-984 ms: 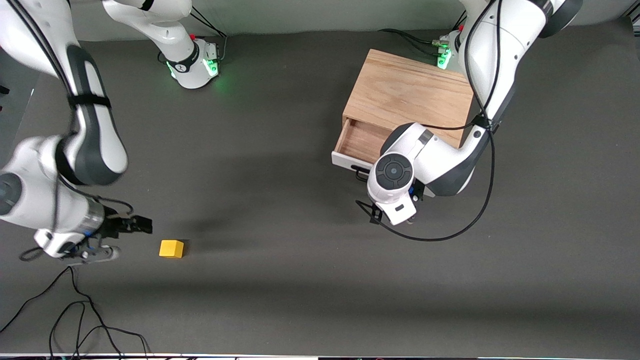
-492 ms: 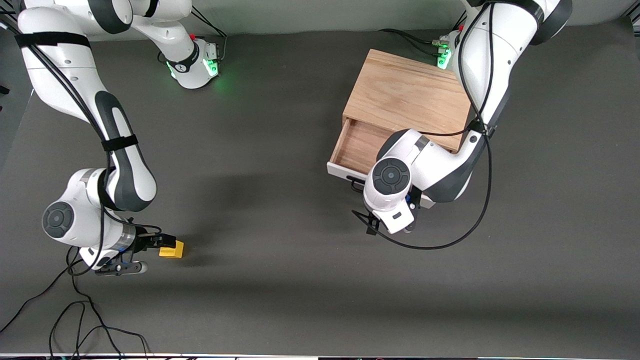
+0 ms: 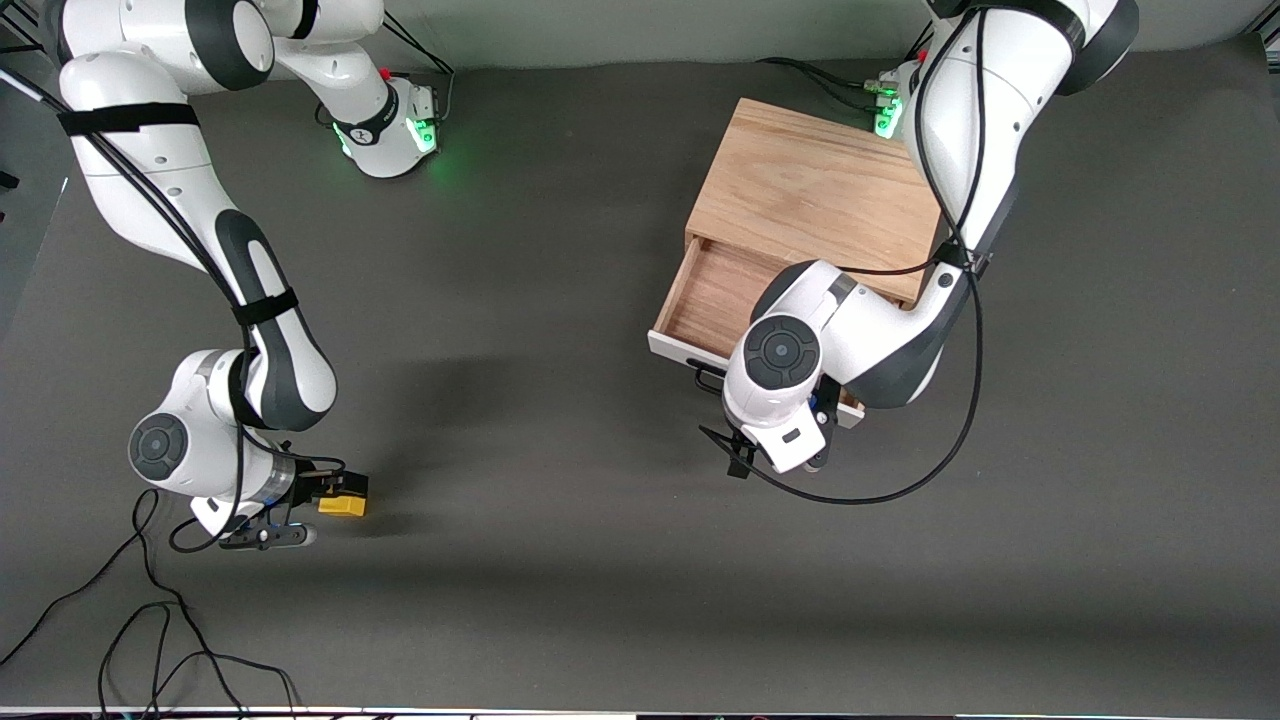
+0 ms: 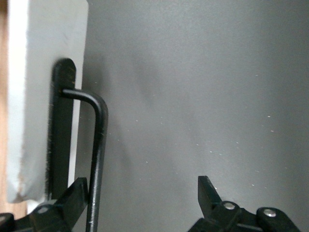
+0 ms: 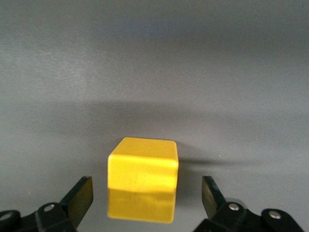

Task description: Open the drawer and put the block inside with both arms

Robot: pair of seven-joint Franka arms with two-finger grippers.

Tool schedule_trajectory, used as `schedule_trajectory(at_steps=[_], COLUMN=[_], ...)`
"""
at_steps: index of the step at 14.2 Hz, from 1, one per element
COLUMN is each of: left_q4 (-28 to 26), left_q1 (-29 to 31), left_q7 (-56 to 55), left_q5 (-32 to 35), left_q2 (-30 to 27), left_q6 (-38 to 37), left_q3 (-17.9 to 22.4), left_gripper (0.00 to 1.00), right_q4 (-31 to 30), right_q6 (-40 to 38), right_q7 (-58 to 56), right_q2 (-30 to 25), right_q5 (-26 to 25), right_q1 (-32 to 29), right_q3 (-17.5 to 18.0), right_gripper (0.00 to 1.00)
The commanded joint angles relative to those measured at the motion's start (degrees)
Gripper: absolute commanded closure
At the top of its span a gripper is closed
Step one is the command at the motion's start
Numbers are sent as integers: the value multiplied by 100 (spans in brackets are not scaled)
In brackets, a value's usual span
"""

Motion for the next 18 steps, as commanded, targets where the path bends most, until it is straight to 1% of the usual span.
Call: schedule_trajectory(at_steps=[1, 2, 3, 5, 6, 7, 8, 9, 12, 13, 16, 18], left_q4=[517, 641, 642, 615, 589, 537, 414, 222, -314, -499, -1245, -1615], left_q1=[-93, -75, -40, 144, 293, 477, 696, 942, 1672, 1926, 2595, 2868], left_q7=[-66, 82, 423, 1152, 1722, 2302, 2855, 3427, 5088, 5685, 7575, 8692], left_q5=[135, 144, 74, -197, -425, -593, -725, -857, -1112, -1183, -1332, -1333], left_q2=[-178, -249, -467, -907, -1117, -1354, -1600, -1890, -2629, -2849, -3569, -3904], left_q6=[-549, -787, -1033, -1621, -1998, -2315, -2536, -2677, -2985, -3056, -3048, -3022], left_q3=[69, 43, 34, 25, 25, 34, 34, 34, 34, 42, 51, 77], left_gripper=[0, 0, 0, 0, 0, 0, 0, 0, 0, 0, 0, 0], right_q4=[-20, -29, -29, -20, -11, 6, 32, 85, 672, 953, 2383, 3027], right_q6=[163, 207, 225, 216, 190, 137, 50, -229, -1380, -1819, -3365, -3921], right_q7=[38, 38, 38, 38, 38, 73, 143, 405, 1212, 1616, 2795, 3035], right_q2=[32, 50, 76, 77, 50, -19, -133, -317, -766, -854, -890, -890], right_q5=[90, 90, 90, 90, 90, 116, 134, 134, 99, 73, 64, 108], right_q1=[-2, -2, -2, 15, 16, 33, 77, 138, 673, 875, 1595, 1904], right_q3=[3, -6, -6, -6, -6, 11, 38, 55, 47, 47, 38, 55], right_gripper=[1, 9, 24, 70, 84, 87, 87, 87, 87, 87, 87, 87])
